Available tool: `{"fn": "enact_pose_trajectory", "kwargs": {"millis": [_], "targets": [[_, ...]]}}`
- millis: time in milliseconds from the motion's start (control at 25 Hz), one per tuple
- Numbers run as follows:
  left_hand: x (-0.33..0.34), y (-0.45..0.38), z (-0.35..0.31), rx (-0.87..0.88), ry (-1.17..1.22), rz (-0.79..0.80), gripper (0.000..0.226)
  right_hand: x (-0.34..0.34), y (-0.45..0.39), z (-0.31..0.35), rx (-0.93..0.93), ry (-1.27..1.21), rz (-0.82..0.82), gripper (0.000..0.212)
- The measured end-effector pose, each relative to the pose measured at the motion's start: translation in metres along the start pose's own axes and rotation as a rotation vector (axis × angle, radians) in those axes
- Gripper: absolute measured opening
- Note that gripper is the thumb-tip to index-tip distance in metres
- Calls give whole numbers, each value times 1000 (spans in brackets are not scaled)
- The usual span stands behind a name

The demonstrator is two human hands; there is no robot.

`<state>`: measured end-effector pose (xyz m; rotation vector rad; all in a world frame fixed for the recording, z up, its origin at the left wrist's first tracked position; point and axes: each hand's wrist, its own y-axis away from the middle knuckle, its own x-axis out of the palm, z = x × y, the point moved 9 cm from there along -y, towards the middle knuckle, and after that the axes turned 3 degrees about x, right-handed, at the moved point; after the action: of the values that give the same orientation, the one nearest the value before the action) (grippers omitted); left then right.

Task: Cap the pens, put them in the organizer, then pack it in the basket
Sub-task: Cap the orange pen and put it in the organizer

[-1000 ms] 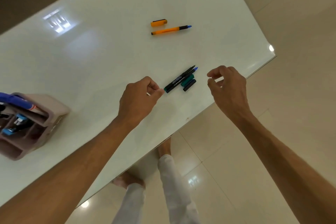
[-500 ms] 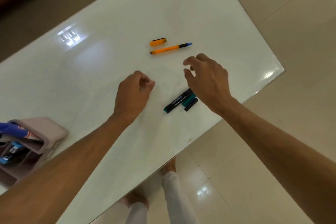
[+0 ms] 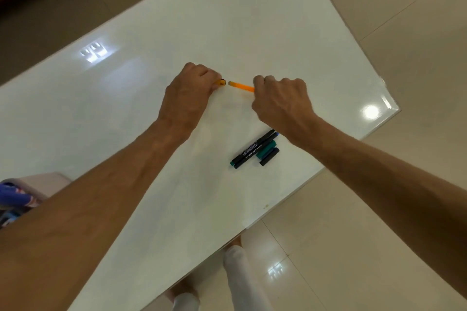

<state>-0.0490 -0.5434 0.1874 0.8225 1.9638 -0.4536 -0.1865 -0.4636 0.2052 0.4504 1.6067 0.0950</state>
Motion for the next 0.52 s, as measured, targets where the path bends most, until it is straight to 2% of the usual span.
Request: {"fn": "enact_pose_trajectory", "kwargs": {"millis": [120,200,280,360,520], "targets": [[-12,24,12,-10,-77,-15,17,-21,24,-33,139,-121,-91,22],[-17,52,21,-83,-1,22,20,-50,49,-48,234,-361,-181,19],[-29,87,30,-264,277,0,22,-71,76,-49,360,-780,-193,14],[-47,134,42,-492,616,-81,23,-74,104,-16,449,-1154,-86,14],[-72,229,48,-693,952,-113,31,-64,153,81,427,-1370,91,13]]}}
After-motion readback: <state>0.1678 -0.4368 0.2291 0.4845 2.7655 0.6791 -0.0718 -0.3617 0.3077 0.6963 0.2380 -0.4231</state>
